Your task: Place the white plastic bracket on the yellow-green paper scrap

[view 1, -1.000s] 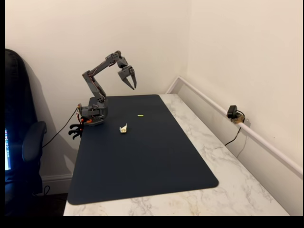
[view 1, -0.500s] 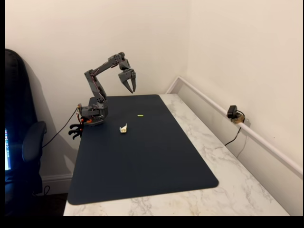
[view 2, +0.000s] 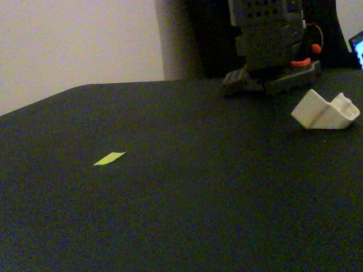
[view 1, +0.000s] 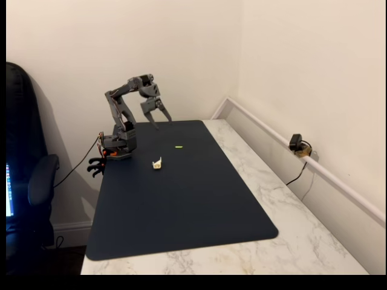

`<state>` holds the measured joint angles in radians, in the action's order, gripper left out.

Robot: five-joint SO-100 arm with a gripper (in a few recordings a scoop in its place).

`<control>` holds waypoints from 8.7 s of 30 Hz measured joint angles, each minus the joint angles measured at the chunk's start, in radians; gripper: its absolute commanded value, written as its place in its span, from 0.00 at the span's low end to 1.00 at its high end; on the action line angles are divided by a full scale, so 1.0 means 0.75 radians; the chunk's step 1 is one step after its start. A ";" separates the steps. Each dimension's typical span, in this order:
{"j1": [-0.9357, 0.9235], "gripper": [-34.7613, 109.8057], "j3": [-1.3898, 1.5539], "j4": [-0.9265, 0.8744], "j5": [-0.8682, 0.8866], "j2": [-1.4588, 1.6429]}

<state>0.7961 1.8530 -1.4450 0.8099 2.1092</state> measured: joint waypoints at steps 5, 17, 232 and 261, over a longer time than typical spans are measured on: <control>0.000 0.46 0.276 0.047 0.121 0.072; 0.160 0.50 0.434 0.137 0.358 0.022; -0.599 0.24 0.299 0.450 -0.507 -0.037; -0.642 0.24 1.395 0.986 -0.945 0.888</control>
<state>0.3145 2.8992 -0.7056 0.1012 2.7750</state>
